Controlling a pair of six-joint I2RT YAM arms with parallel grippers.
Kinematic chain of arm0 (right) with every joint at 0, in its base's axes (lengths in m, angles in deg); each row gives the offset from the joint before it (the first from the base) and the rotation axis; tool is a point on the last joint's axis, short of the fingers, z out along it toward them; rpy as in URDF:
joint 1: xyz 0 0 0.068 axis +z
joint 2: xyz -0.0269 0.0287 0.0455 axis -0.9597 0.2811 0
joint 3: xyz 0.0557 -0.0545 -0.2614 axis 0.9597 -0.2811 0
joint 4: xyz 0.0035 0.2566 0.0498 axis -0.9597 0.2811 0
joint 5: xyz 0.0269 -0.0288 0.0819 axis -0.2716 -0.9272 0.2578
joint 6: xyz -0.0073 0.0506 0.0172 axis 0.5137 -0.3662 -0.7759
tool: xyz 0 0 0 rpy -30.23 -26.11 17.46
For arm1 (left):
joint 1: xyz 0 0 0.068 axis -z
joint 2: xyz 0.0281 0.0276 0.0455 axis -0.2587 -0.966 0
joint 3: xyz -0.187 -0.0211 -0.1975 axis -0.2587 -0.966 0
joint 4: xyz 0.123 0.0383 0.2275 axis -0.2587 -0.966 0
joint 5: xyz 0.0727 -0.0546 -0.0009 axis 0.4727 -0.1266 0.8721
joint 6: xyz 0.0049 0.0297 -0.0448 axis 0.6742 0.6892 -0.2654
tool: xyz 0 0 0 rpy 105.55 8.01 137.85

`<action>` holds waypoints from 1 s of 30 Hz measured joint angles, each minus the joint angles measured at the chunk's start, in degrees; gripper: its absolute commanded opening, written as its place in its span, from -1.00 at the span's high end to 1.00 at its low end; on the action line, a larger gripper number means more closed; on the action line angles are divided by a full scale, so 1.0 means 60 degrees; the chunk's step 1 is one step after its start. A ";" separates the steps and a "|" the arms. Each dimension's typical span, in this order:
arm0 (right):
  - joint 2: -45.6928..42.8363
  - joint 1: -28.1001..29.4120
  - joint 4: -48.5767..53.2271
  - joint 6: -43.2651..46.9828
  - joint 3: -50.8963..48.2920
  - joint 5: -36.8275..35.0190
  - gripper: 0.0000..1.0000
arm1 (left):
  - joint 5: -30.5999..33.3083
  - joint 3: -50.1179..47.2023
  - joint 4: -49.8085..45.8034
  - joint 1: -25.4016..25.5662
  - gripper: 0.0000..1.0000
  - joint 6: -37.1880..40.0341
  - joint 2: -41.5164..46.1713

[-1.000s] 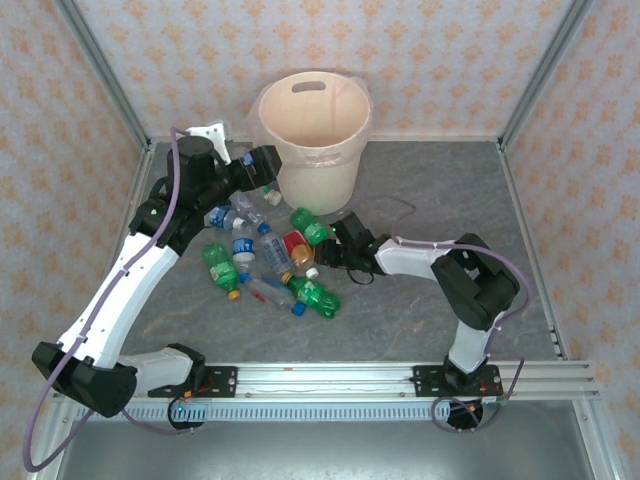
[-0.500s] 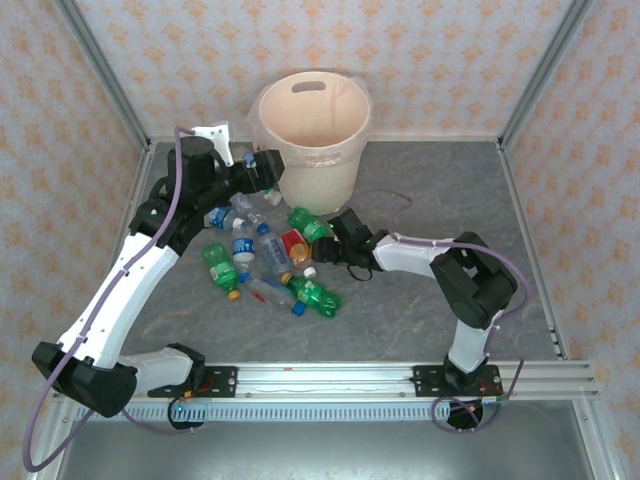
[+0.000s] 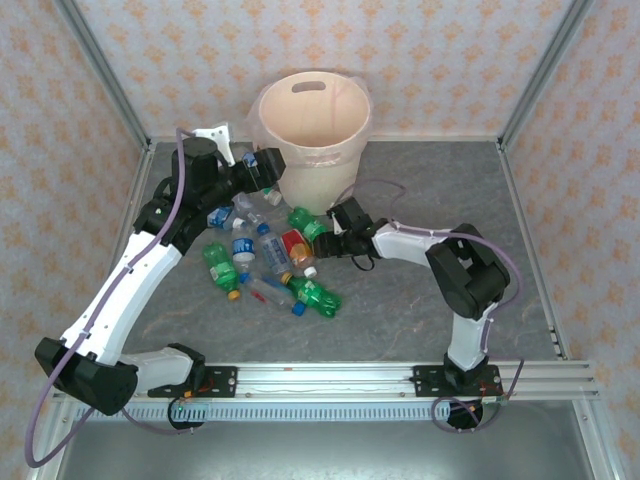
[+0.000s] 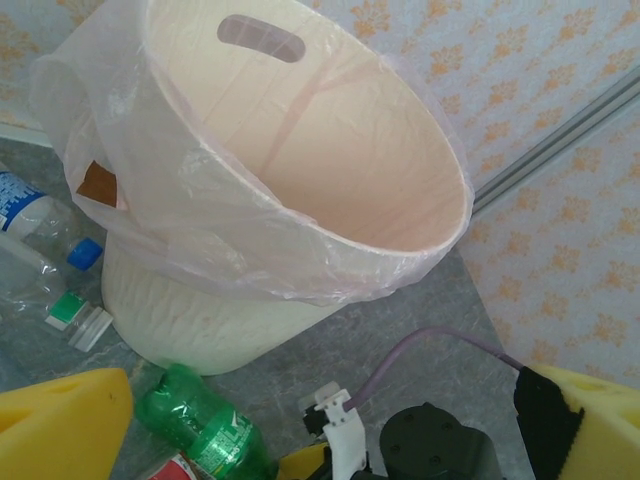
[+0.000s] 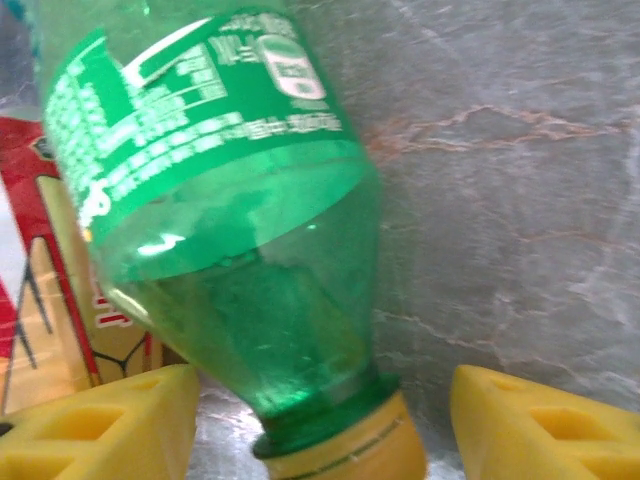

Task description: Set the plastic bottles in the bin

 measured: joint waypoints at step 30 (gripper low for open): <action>-0.2295 0.0098 0.0211 0.0186 -0.1282 -0.0124 0.41 | 0.0219 0.0047 0.0255 0.0000 -0.98 -0.0135 -0.0477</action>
